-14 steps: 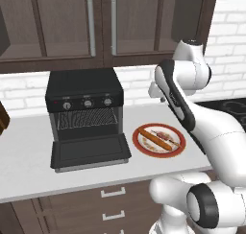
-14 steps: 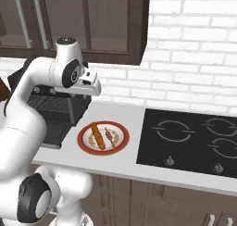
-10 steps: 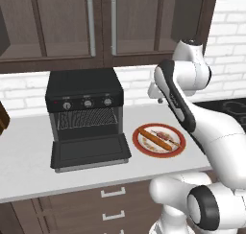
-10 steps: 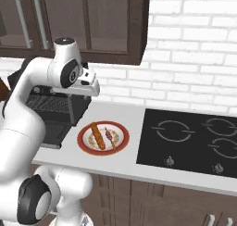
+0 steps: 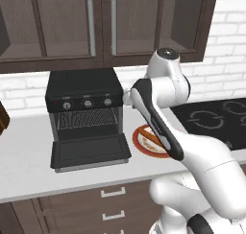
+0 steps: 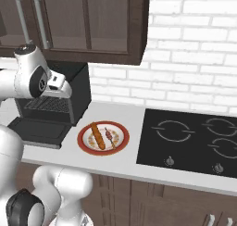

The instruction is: Pick up the kebab skewer and baguette bread, and place them inside the toaster oven. Close the toaster oven door and start by setting the timer.

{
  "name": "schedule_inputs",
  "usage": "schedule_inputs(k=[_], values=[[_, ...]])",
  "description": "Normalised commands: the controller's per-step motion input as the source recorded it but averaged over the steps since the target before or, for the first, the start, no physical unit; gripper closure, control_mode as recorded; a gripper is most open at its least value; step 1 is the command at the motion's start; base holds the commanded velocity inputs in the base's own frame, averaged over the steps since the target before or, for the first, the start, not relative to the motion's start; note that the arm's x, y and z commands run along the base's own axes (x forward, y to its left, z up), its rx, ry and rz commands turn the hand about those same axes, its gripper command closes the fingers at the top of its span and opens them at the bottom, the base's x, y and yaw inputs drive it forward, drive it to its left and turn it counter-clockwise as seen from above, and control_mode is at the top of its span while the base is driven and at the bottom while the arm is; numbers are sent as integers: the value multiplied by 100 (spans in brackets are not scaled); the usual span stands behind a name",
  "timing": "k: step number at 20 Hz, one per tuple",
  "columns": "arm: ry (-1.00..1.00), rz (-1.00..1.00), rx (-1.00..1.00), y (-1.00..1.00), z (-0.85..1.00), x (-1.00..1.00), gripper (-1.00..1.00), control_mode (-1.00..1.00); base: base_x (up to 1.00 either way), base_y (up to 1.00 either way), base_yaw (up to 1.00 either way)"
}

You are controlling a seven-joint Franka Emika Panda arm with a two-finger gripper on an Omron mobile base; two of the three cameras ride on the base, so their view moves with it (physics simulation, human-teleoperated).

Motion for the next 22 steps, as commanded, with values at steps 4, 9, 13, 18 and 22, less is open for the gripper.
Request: schedule_inputs(k=[4,9,13,18,22], values=[[-15,-2,1,68,-20,-4,-100,-100,0,0,0],[-19,-5,2,61,-14,-2,-100,-100,0,0,0],[-23,-5,0,64,-36,0,-100,-100,0,0,0],[-20,-3,0,52,-39,0,-100,-100,0,0,0],[-15,-1,0,31,-18,4,-100,-100,0,0,0]])
